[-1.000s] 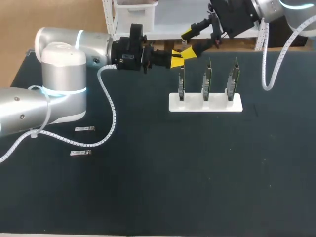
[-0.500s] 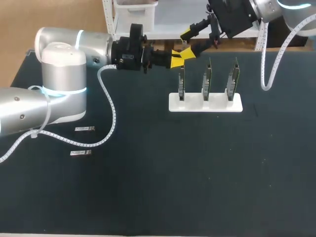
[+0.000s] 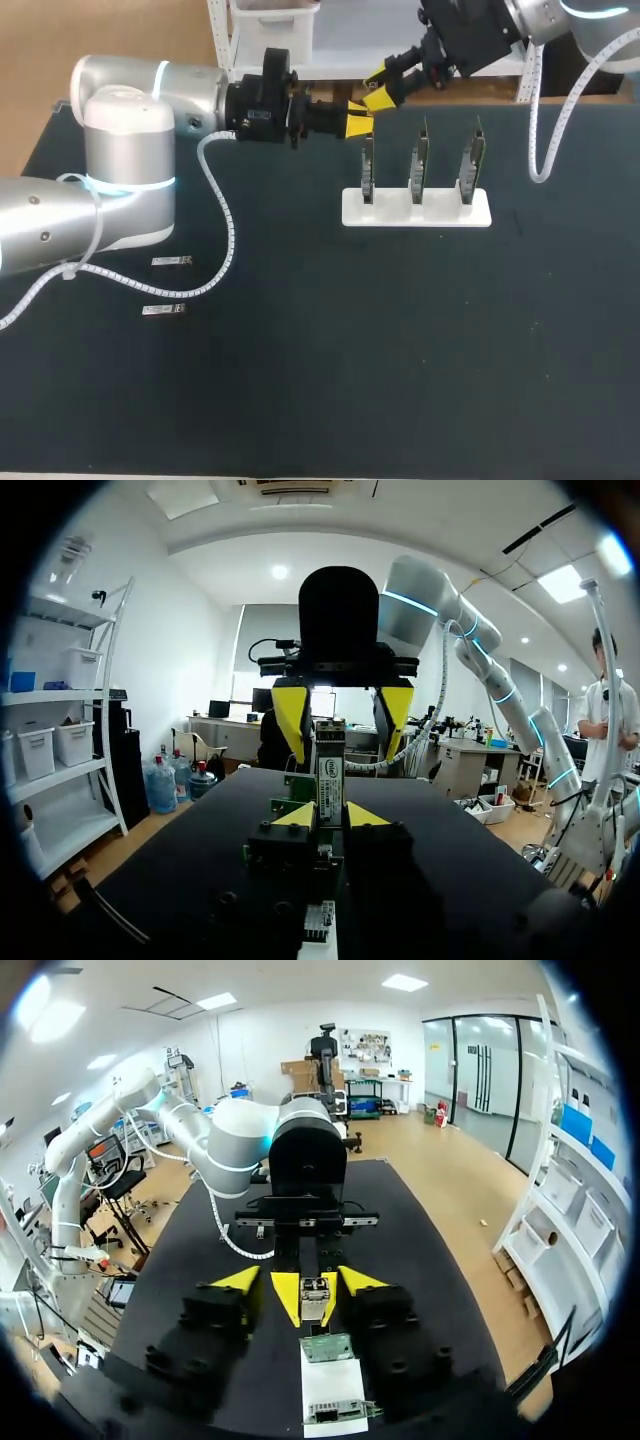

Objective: Pick up the optical module with the left hand, and insert it into the network port with the right hand.

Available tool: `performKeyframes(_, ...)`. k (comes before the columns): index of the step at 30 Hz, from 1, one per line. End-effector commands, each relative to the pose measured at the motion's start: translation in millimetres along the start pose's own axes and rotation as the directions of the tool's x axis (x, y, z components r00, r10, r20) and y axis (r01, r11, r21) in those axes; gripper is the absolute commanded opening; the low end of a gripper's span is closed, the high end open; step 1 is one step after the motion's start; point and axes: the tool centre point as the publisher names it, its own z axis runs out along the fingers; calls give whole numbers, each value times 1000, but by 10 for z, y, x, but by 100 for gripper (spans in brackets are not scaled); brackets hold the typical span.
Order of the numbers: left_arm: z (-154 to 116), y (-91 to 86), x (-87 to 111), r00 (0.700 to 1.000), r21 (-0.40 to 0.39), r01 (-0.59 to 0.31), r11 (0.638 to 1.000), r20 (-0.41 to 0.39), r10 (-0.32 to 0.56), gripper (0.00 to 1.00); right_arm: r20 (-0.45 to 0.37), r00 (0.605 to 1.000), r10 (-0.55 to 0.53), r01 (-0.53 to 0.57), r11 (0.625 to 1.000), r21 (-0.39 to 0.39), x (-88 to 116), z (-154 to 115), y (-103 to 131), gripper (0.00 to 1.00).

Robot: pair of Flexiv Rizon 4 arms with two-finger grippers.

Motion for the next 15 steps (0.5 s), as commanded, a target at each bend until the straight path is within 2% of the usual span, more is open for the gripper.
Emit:
performKeyframes(1, 0, -18, 3, 1000, -6, 0, 1000, 1, 0, 0, -3, 1000, 0, 0, 1000, 5, 3, -2, 22, 0)
performKeyframes(13, 0, -18, 3, 1000, -6, 0, 1000, 1, 0, 0, 4, 1000, 10, -10, 1000, 3, 7, -11, 38, 0)
performKeyframes(14, 0, -18, 3, 1000, -6, 0, 1000, 1, 0, 23, 4, 1000, 9, -9, 1000, 4, 7, -11, 38, 0)
performKeyframes(15, 0, -18, 3, 1000, -6, 0, 1000, 1, 0, 94, 4, 1000, 9, -9, 1000, 4, 7, -12, 39, 0)
